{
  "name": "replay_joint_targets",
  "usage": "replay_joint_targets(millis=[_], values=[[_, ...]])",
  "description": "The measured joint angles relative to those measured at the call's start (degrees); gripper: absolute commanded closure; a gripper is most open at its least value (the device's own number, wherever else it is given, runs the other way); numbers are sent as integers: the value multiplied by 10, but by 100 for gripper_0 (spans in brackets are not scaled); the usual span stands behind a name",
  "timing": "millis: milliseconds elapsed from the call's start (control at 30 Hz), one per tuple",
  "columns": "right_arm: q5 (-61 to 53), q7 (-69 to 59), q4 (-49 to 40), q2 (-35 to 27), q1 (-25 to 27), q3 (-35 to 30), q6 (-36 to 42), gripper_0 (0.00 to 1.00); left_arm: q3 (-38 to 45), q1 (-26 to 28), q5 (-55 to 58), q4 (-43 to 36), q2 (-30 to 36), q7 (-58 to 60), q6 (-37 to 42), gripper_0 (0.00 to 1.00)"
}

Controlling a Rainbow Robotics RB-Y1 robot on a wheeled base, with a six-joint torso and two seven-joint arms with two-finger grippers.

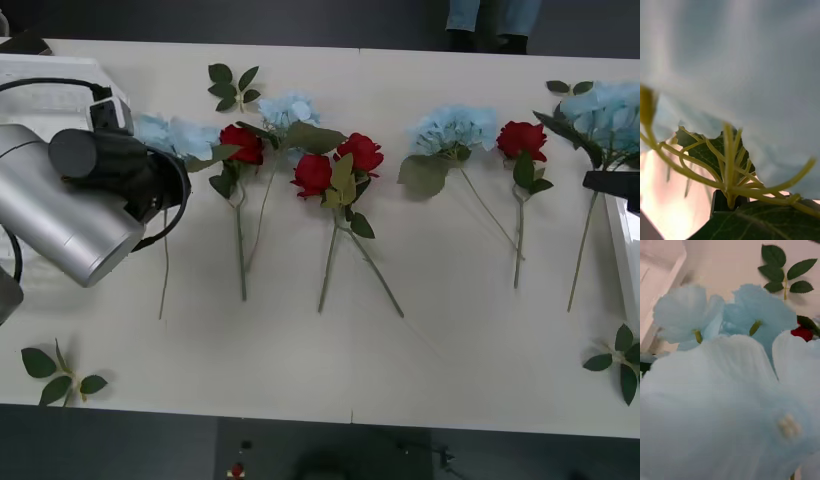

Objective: Put the red flowers into the right box and the blue flowers into the left box

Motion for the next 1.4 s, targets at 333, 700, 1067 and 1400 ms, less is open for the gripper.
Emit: replay_joint_targets(millis=[333,700,1067,1400], values=[[-97,202,-200,16,151,-121,0,100,121,57,-76,-69,56,-138,4,100],[-133,324,-285,63,186,-118,11,100,221,43,-112,152,75,-181,-146,100],[-138,324,-289,76,89,19,-8,100,222,-17,-98,338,79,-185,-286,0],[-118,326,-216,77,-33,127,-22,100,222,14,58,261,91,-304,-289,0]])
